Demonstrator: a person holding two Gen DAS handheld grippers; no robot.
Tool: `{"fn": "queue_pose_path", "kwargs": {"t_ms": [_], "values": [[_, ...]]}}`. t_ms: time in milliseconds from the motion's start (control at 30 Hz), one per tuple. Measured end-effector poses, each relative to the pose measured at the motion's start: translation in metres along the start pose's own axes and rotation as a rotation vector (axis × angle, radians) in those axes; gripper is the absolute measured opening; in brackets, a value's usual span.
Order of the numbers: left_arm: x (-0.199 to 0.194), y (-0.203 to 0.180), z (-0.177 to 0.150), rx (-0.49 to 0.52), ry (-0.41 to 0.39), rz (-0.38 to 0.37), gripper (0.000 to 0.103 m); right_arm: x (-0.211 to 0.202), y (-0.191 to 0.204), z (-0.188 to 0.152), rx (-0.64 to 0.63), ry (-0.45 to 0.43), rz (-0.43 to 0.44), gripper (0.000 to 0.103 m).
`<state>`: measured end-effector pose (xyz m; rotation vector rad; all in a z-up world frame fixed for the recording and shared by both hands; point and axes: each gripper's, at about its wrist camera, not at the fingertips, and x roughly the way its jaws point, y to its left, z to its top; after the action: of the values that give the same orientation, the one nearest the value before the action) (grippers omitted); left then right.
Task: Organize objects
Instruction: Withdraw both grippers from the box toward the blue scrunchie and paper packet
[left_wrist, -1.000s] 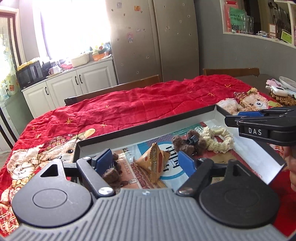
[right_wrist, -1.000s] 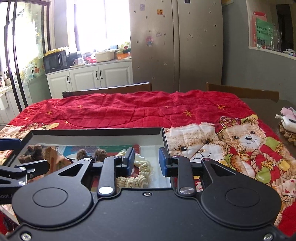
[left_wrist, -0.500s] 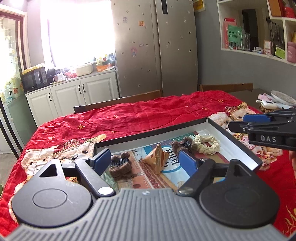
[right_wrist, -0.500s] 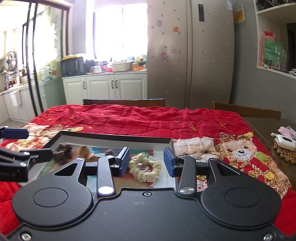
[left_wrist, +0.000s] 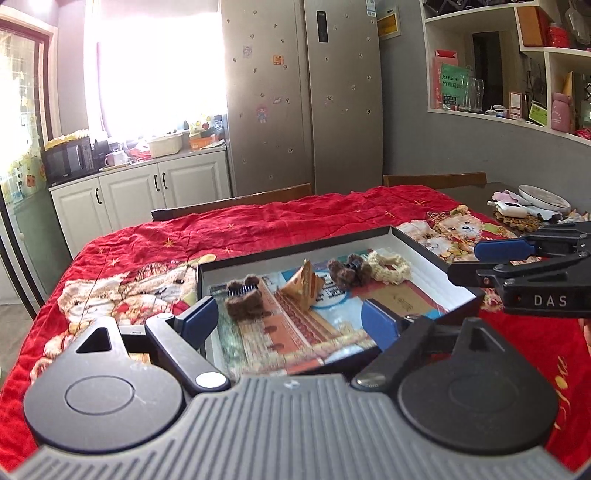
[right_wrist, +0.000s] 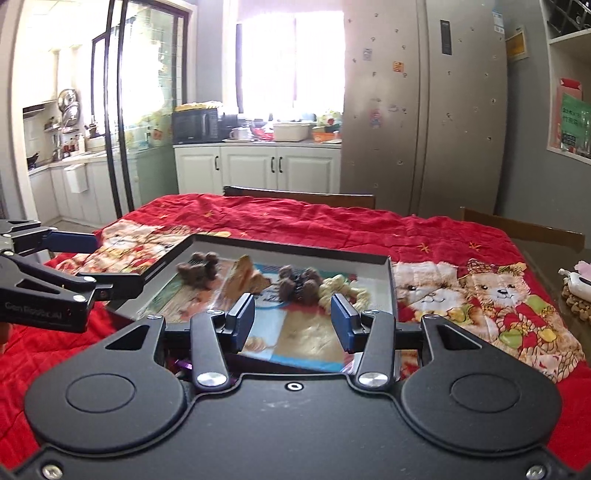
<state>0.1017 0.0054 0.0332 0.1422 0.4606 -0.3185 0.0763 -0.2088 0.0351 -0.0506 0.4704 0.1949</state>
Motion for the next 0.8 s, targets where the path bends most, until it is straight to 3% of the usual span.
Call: {"fn": "queue_pose_path", "kwargs": {"t_ms": [800], "values": [[-0.028,0.007,-0.053,-0.042,0.051,-0.056,0.092,-0.014,0.021,-0.053,-0.029,0.040,0.056,0.047]]}}
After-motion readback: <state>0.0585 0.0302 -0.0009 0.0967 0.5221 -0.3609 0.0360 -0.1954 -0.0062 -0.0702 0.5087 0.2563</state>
